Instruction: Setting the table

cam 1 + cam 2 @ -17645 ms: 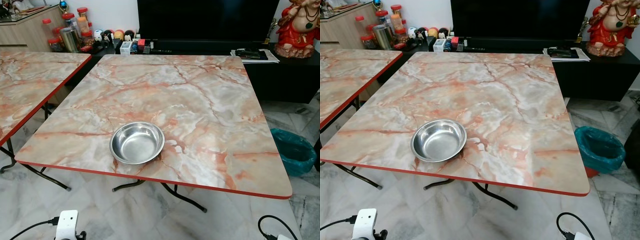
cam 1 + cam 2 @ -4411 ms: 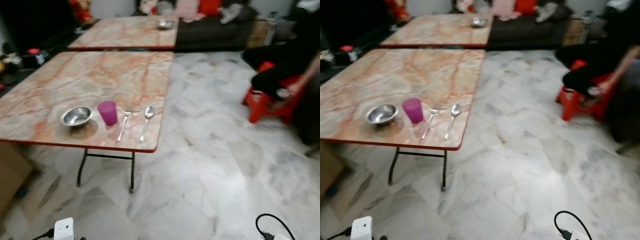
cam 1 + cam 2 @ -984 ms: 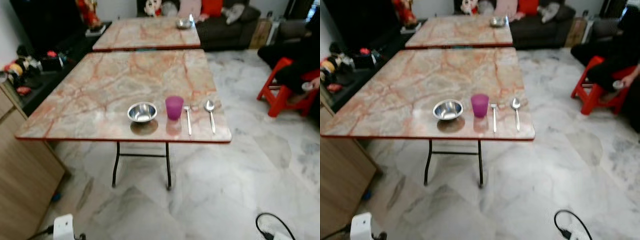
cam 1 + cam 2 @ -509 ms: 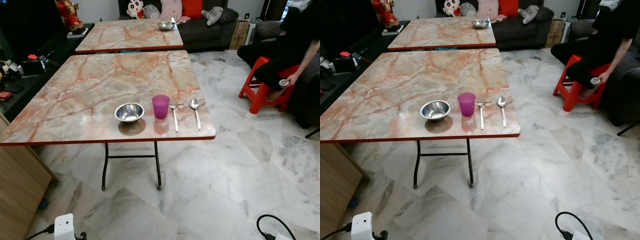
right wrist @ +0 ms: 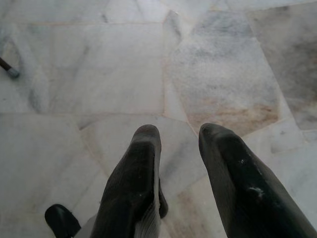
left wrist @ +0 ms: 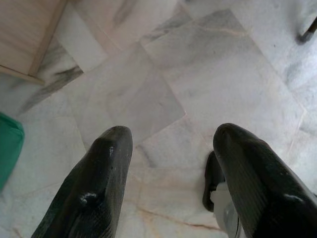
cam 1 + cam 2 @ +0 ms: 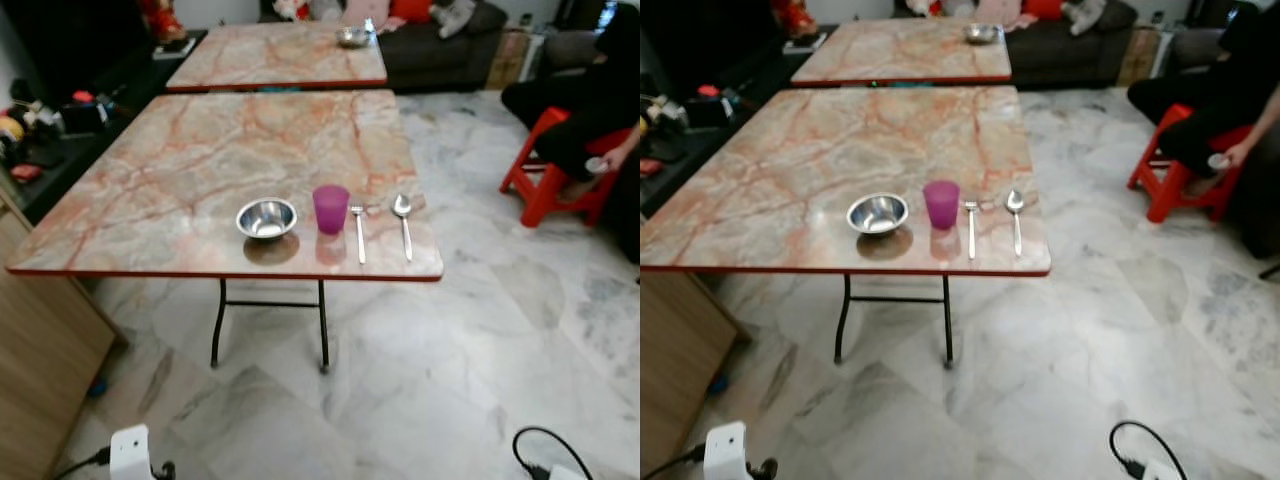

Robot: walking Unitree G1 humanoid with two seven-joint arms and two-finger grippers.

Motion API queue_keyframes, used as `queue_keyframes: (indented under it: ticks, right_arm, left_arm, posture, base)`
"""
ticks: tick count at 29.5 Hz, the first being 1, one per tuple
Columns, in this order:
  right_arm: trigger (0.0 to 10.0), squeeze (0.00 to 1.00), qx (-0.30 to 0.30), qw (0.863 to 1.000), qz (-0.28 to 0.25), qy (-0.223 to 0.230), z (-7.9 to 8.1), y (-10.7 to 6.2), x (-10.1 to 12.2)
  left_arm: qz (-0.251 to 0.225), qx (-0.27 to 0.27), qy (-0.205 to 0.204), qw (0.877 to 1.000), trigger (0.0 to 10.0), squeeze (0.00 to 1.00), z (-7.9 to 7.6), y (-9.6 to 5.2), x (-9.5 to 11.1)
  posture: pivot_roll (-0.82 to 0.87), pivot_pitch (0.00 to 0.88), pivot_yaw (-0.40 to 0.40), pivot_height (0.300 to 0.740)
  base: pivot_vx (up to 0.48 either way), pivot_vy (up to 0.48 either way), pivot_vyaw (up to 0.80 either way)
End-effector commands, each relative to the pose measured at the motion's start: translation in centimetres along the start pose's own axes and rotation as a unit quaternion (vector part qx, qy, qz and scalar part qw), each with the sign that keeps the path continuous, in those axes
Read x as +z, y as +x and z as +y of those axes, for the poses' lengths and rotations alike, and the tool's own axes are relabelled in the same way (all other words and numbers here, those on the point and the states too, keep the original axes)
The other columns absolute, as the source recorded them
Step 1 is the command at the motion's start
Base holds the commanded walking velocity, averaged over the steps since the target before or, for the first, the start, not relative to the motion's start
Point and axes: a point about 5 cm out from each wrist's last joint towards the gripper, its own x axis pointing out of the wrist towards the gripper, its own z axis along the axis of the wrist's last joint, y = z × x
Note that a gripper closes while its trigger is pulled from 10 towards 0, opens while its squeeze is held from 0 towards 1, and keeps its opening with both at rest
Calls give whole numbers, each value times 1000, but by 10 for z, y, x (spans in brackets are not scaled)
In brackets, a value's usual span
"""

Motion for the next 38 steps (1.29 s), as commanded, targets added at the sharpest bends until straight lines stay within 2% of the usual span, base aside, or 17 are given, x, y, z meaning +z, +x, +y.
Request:
queue_keyframes:
  ticks: [1, 6, 11, 23, 30, 33, 38]
  right_arm:
    - [10000, 0, -6, 1000, 6, 0, -4, -1, -5]
    - [10000, 0, -5, 1000, 7, -16, -4, -1, -4]
    - [10000, 0, -6, 1000, 7, 3, -4, -1, -5]
    - [10000, 0, -7, 1000, 6, -7, -4, -1, -4]
    - [10000, 0, -7, 1000, 6, -13, -5, -1, -4]
    - [10000, 0, -8, 1000, 5, -5, -5, -1, -4]
    - [10000, 0, -7, 1000, 7, -18, -5, -1, -4]
  left_arm:
    - [2, 3, -10, 1000, 10000, 0, 1, 0, -1]
    - [2, 3, -10, 1000, 10000, 0, 1, 0, -1]
    - [2, 4, -11, 1000, 10000, 0, 1, 0, -1]
    - [2, 3, -11, 1000, 10000, 0, 1, 0, -1]
    - [2, 3, -10, 1000, 10000, 0, 1, 0, -1]
    - [2, 3, -9, 1000, 10000, 0, 1, 0, -1]
    - [2, 2, -9, 1000, 10000, 0, 0, 0, -1]
  posture:
    - [19, 24, 54, 740]
    - [19, 25, 54, 740]
    - [21, 27, 53, 740]
    - [19, 26, 53, 740]
    - [19, 27, 53, 740]
    - [19, 28, 53, 740]
    - [18, 27, 52, 740]
  base:
    - [0, 0, 0]
    - [0, 0, 0]
    - [0, 0, 160]
    - [0, 0, 0]
    - [265, 0, 437]
    - [294, 0, 0]
    - [308, 0, 106]
